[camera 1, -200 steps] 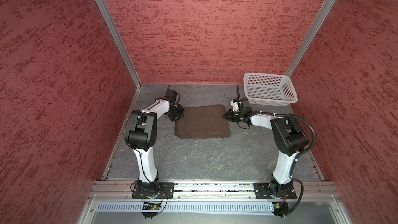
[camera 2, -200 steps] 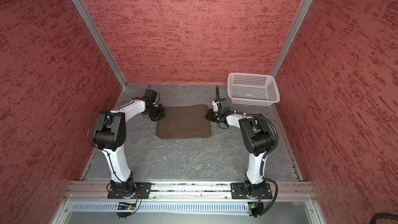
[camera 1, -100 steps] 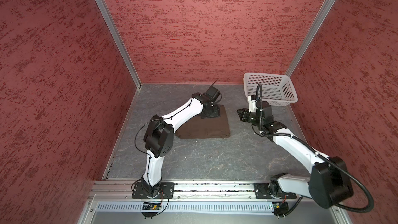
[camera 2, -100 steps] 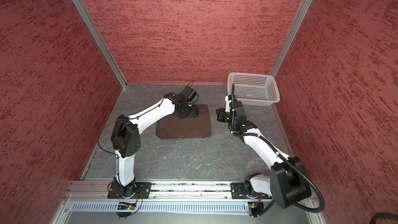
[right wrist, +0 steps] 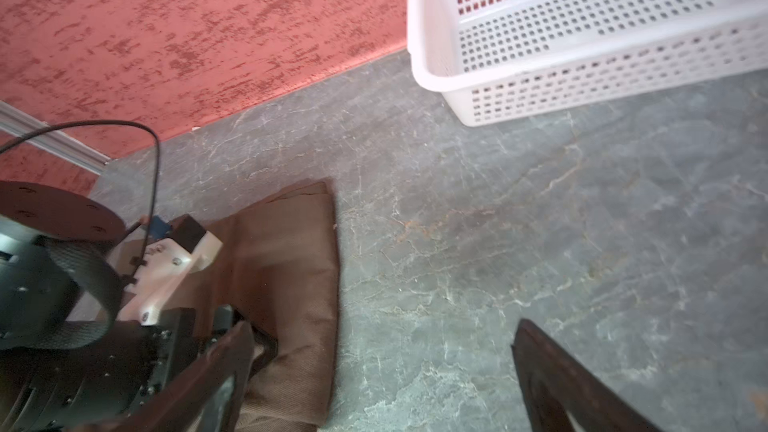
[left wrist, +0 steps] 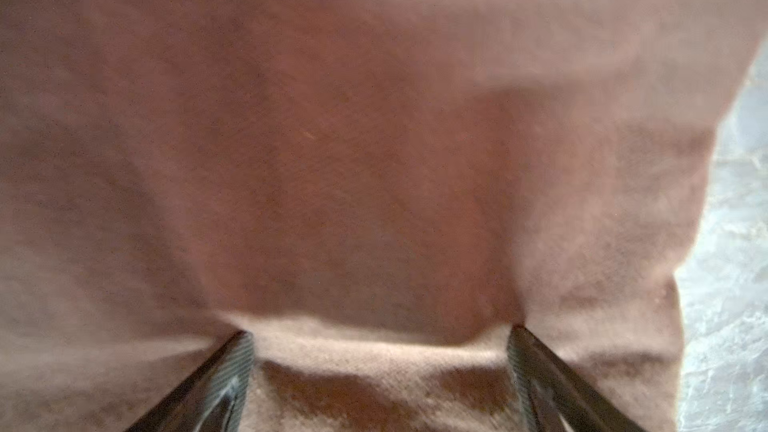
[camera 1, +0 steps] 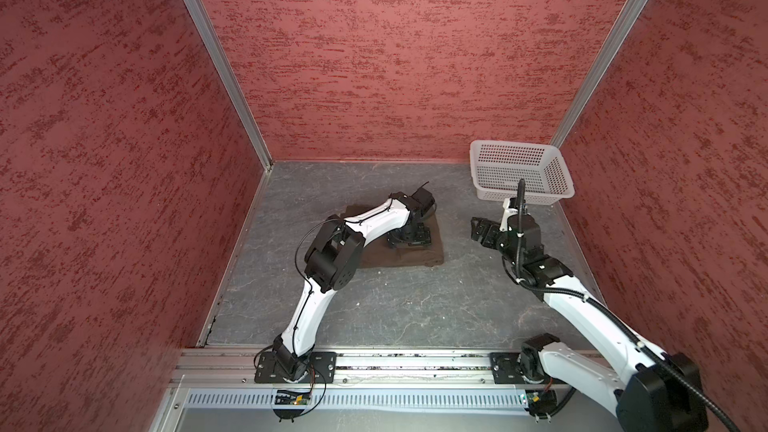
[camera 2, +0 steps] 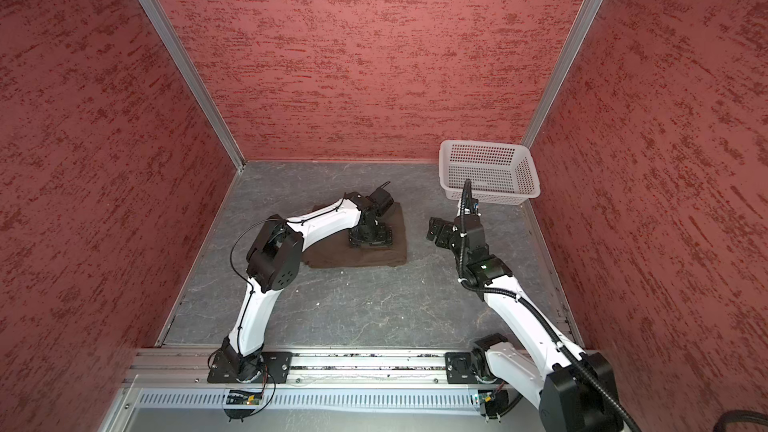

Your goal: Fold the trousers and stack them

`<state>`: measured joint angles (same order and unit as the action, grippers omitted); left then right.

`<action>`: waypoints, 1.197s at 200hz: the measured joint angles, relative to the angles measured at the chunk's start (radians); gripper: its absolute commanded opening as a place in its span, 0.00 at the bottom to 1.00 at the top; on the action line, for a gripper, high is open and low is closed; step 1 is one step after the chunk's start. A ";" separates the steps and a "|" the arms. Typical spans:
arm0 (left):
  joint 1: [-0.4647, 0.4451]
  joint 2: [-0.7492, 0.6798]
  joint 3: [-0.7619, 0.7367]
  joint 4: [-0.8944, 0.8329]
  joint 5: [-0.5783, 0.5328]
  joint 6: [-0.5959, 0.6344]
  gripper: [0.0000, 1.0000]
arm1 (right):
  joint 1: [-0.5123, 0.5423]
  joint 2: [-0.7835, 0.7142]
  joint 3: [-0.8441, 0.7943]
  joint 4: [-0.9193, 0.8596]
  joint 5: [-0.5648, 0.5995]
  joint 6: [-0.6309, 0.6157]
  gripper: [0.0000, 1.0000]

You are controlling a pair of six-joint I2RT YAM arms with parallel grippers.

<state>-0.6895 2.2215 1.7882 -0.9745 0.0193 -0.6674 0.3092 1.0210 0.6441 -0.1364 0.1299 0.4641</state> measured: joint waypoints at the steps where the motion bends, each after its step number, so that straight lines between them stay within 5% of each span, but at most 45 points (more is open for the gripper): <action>1: 0.002 0.000 0.000 0.000 0.001 0.000 0.96 | 0.000 0.001 0.000 -0.002 0.002 0.000 0.99; 93: 0.307 -0.055 -0.097 0.055 -0.005 0.024 0.96 | -0.002 0.078 0.008 -0.039 0.024 0.008 0.99; 157: 0.500 -0.002 0.026 -0.006 -0.057 0.059 0.96 | -0.004 0.161 0.061 -0.065 -0.022 0.010 0.99; 193: 0.520 -0.053 0.023 -0.028 -0.100 0.062 0.97 | -0.004 0.159 0.062 -0.067 -0.033 0.010 0.99; 239: 0.473 -0.276 -0.202 -0.010 -0.103 0.054 0.97 | -0.004 0.121 0.061 -0.066 -0.015 0.019 0.99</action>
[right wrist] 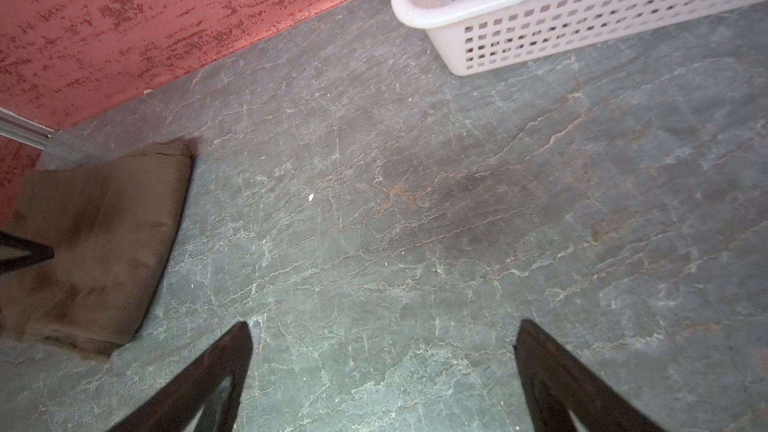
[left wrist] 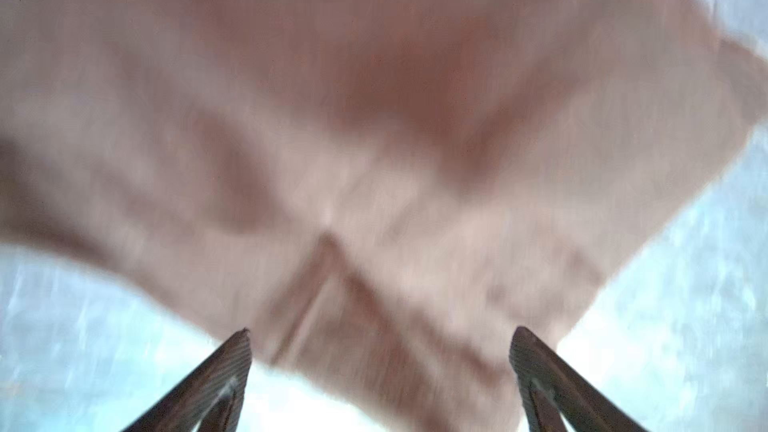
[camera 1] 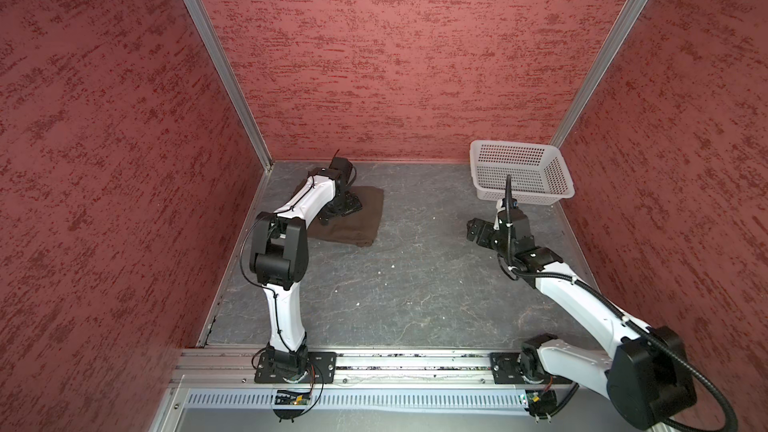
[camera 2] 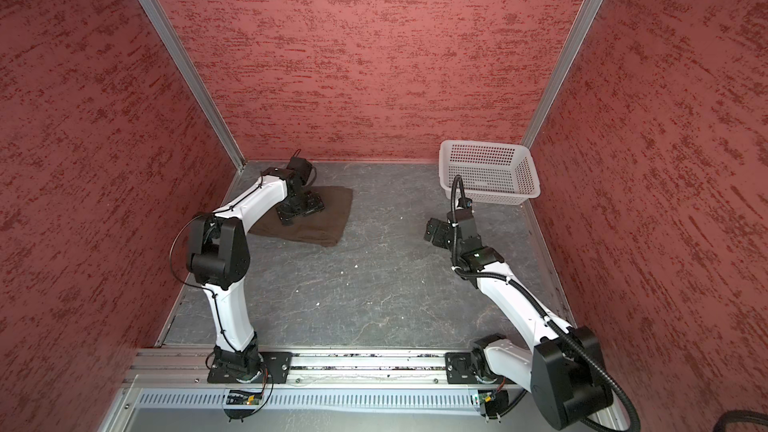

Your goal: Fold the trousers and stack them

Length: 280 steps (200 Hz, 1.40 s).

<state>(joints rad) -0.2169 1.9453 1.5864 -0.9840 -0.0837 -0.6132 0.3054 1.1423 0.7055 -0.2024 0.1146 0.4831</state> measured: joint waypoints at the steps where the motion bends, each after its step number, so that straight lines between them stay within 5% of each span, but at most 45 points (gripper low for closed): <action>1: -0.002 -0.005 -0.008 0.002 0.001 0.000 0.97 | 0.000 0.000 0.000 0.000 0.000 0.000 0.99; 33: -0.003 -0.040 -0.160 0.059 0.052 -0.015 0.93 | -0.004 0.008 0.000 0.000 0.002 0.003 0.99; 62: 0.005 0.021 -0.182 0.115 0.109 -0.029 0.68 | -0.008 0.026 0.000 -0.006 0.002 0.003 0.99; 80: 0.019 0.061 -0.151 0.133 0.146 -0.032 0.63 | -0.010 0.030 0.000 -0.009 0.003 0.003 0.99; 225: 0.213 0.296 0.174 0.268 0.274 -0.085 0.61 | -0.027 0.164 0.119 -0.087 0.004 0.018 0.99; 280: 0.222 0.248 0.093 0.332 0.281 -0.109 0.65 | -0.035 0.167 0.121 -0.114 0.018 0.018 0.99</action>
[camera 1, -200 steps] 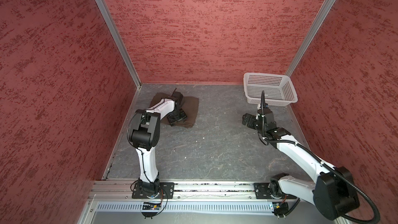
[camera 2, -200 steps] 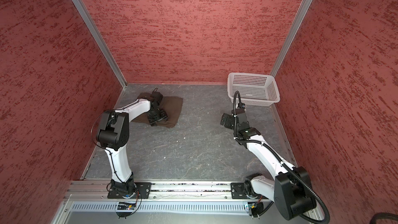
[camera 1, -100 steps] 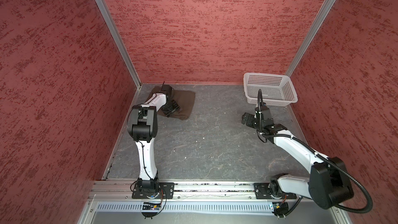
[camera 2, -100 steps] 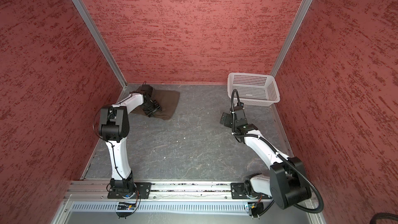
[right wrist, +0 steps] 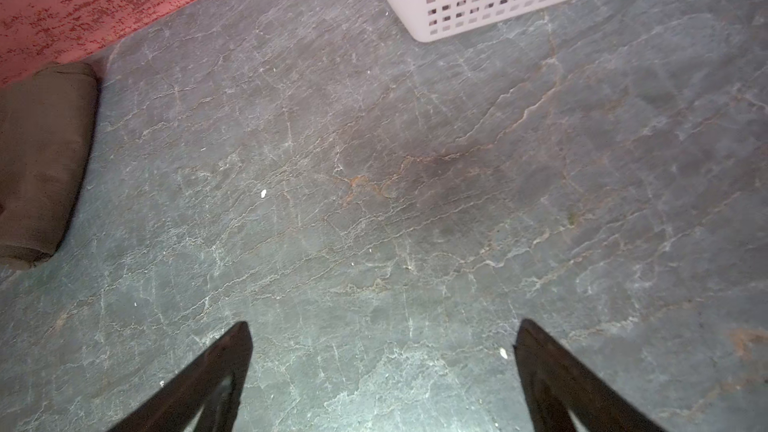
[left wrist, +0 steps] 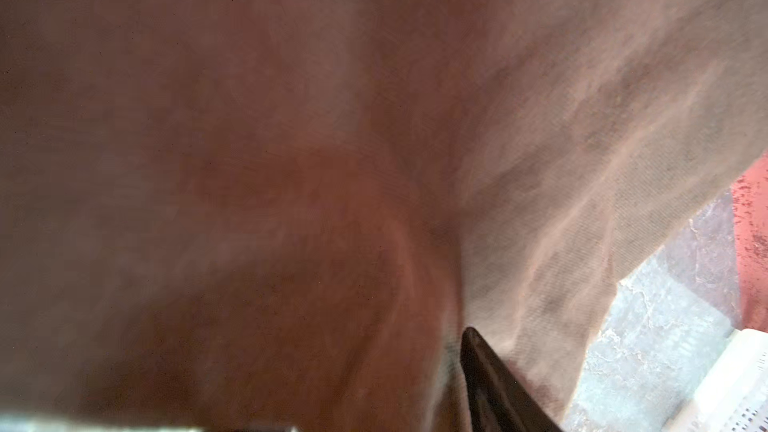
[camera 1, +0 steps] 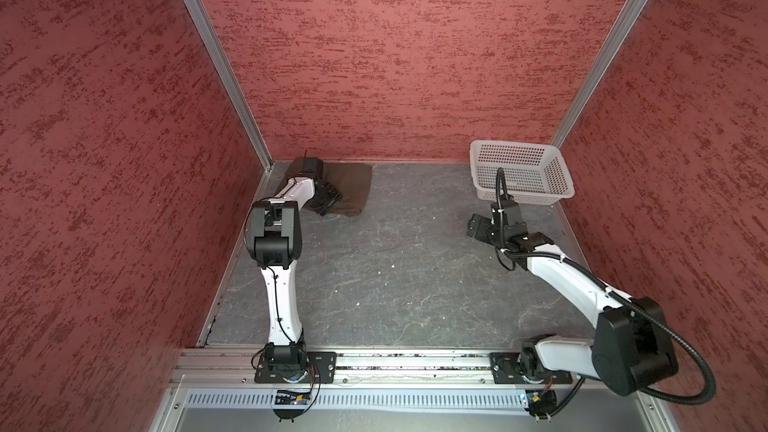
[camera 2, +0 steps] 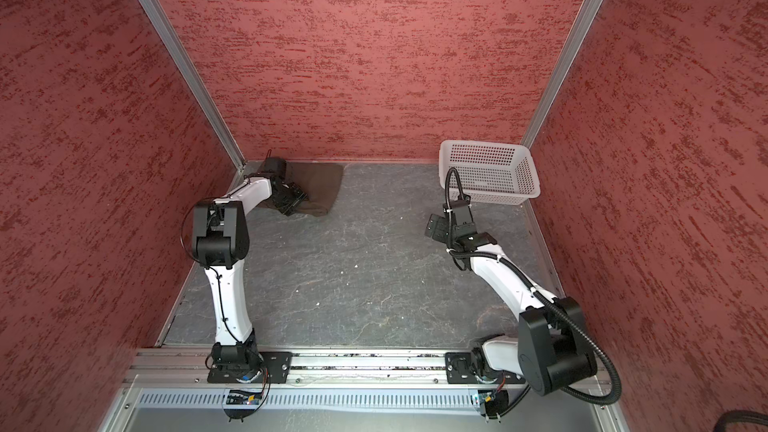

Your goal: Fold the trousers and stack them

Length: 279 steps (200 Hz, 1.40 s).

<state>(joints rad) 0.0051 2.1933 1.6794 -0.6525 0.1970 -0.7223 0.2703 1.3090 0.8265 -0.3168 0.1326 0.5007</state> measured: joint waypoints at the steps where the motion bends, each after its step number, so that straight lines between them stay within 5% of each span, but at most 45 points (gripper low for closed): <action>1: 0.000 -0.001 -0.002 0.000 -0.001 0.000 0.65 | 0.000 0.000 0.001 0.000 0.000 0.000 0.99; 44: -0.073 -0.115 -0.071 -0.018 -0.056 0.010 0.67 | -0.004 0.011 0.007 0.002 0.000 0.000 0.99; 112: -0.311 -0.067 0.174 -0.072 -0.169 0.094 0.67 | -0.006 -0.052 -0.029 0.008 0.004 0.008 0.99; 164: -0.288 0.096 0.205 -0.096 -0.177 0.095 0.67 | -0.013 -0.080 -0.034 0.000 0.030 0.004 0.99; 279: -0.226 0.093 0.250 -0.149 -0.186 0.108 0.68 | -0.023 -0.091 -0.019 -0.042 0.092 -0.063 0.99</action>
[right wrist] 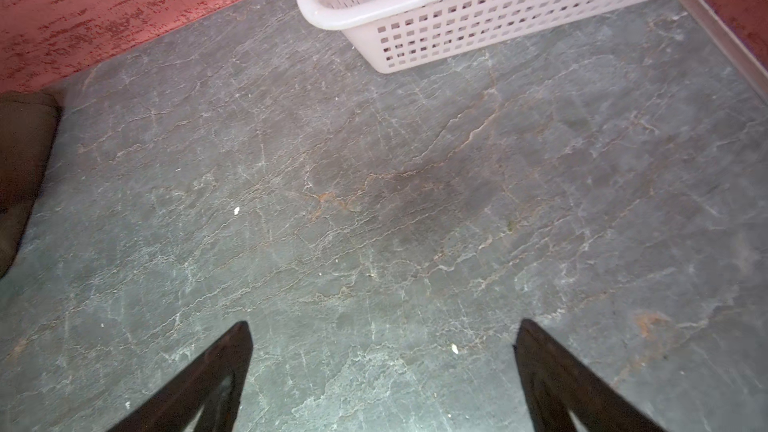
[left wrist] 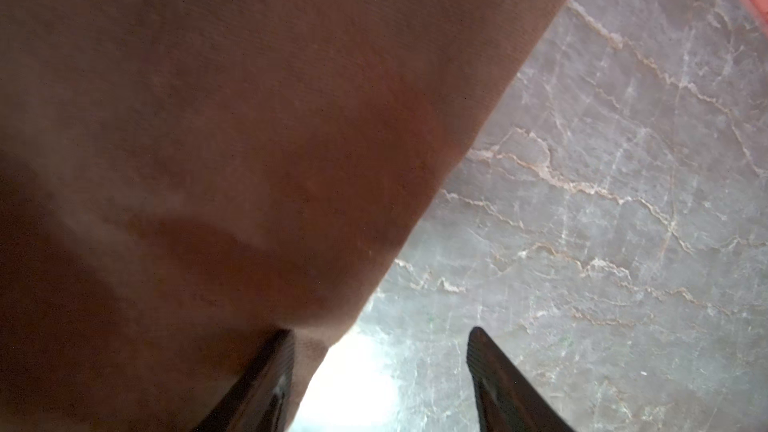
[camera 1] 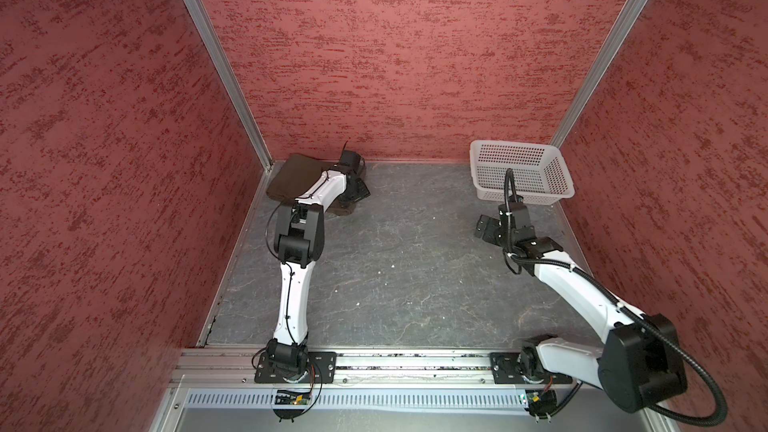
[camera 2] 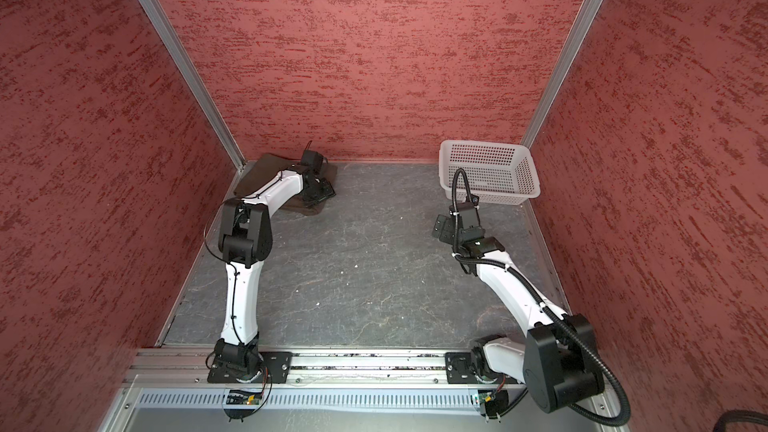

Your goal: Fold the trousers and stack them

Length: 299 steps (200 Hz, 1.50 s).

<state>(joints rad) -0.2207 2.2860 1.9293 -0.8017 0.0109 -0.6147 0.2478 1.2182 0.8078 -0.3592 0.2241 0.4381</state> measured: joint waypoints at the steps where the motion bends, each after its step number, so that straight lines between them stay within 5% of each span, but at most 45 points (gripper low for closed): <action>1: -0.001 -0.002 -0.001 -0.002 -0.002 0.000 0.68 | 0.000 0.000 0.001 -0.001 0.002 -0.002 0.99; 28: -0.027 -0.108 -0.031 -0.028 -0.043 0.019 0.78 | -0.003 -0.065 0.035 -0.029 0.061 -0.081 0.99; 70: -0.091 -0.471 -0.090 0.013 -0.151 0.064 1.00 | -0.004 -0.238 0.068 -0.010 0.177 -0.171 0.99; 141: -0.083 -0.988 -0.443 0.246 -0.316 0.126 1.00 | -0.005 -0.497 -0.006 0.243 0.244 -0.289 0.99; 191: 0.032 -1.167 -0.779 0.359 -0.357 0.130 0.99 | -0.009 -0.463 -0.074 0.344 0.382 -0.300 0.99; 233: 0.081 -1.380 -1.151 0.646 -0.412 0.245 0.99 | -0.030 -0.344 -0.213 0.441 0.392 -0.341 0.99; 299: 0.108 -1.405 -1.422 0.846 -0.467 0.452 0.99 | -0.145 -0.292 -0.512 0.740 0.344 -0.337 0.99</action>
<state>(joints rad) -0.1131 0.8814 0.5072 0.0441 -0.4557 -0.1627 0.1032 0.9260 0.2955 0.3809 0.5686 0.1013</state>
